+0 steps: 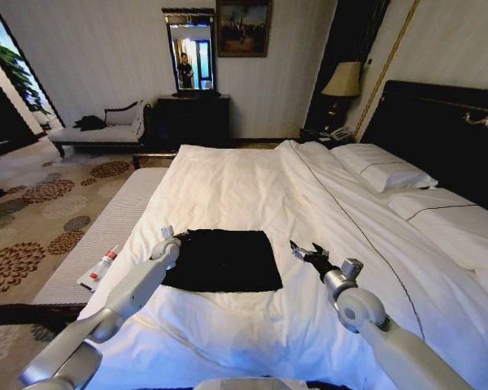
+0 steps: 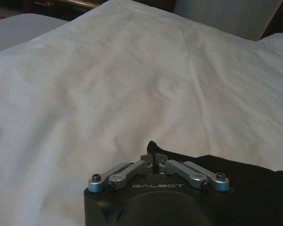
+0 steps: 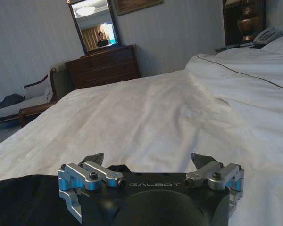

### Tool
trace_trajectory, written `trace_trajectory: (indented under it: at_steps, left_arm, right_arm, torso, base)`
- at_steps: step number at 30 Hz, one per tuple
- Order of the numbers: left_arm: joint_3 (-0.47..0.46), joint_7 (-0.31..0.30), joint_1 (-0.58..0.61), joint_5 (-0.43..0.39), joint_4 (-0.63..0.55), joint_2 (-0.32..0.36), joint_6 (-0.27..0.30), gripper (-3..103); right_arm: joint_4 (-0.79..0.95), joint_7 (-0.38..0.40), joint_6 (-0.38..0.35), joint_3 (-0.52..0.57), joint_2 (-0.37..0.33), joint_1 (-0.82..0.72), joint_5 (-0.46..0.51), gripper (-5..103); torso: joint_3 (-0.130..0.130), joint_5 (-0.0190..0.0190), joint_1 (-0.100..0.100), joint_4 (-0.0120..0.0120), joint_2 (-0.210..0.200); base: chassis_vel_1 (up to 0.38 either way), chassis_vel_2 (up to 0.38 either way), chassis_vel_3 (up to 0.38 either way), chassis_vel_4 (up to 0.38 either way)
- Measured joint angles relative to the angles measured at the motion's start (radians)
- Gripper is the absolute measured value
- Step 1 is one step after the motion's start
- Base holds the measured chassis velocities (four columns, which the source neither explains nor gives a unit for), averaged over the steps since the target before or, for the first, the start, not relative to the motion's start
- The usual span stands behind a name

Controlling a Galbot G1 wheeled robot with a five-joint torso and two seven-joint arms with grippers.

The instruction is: Fold the clothes on the bed.

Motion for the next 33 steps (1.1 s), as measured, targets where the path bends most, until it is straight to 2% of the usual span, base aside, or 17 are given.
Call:
trace_trajectory:
  at_steps: [9,19,23,28,29,33]
  left_arm:
    - [-0.017,-0.013,0.012,-0.004,-0.033,0.008,-0.01,0]
    - [-0.065,-0.04,0.067,-0.047,-0.136,0.093,-0.012,0]
    - [-0.082,-0.05,0.091,-0.057,-0.169,0.118,-0.011,0]
    - [-0.097,-0.06,0.117,-0.068,-0.187,0.163,-0.01,0]
    - [-0.097,-0.06,0.117,-0.068,-0.187,0.163,-0.01,0]
    - [-0.098,-0.065,0.125,-0.074,-0.194,0.183,-0.011,0]
  right_arm:
    - [0.001,0.0,-0.001,0.0,0.007,0.0,0.003,100]
    - [-0.028,0.018,-0.018,-0.072,0.02,0.1,0.06,100]
    - [-0.054,0.036,-0.035,-0.125,0.022,0.182,0.111,100]
    - [-0.144,0.042,-0.109,-0.201,0.043,0.322,0.245,100]
    - [-0.144,0.042,-0.109,-0.201,0.043,0.322,0.245,100]
    - [-0.258,-0.011,-0.174,-0.256,0.064,0.429,0.316,100]
  torso:
    - [0.0,-0.0001,0.0,-0.0001,0.0]
    - [0.0,-0.0003,0.0,0.0,0.0]
    - [0.0,-0.0002,0.0,0.0,0.0]
    - [0.0,-0.0002,0.0,0.0001,0.0]
    - [0.0,-0.0002,0.0,0.0001,0.0]
    - [0.0,-0.0001,0.0,0.0,0.0]
  base:
    - [0.0,0.0,0.0,0.0]
    - [0.0,0.0,0.0,0.0]
    - [0.0,0.0,0.0,0.0]
    - [0.0,0.0,0.0,0.0]
    - [0.0,0.0,0.0,0.0]
    - [0.0,0.0,0.0,0.0]
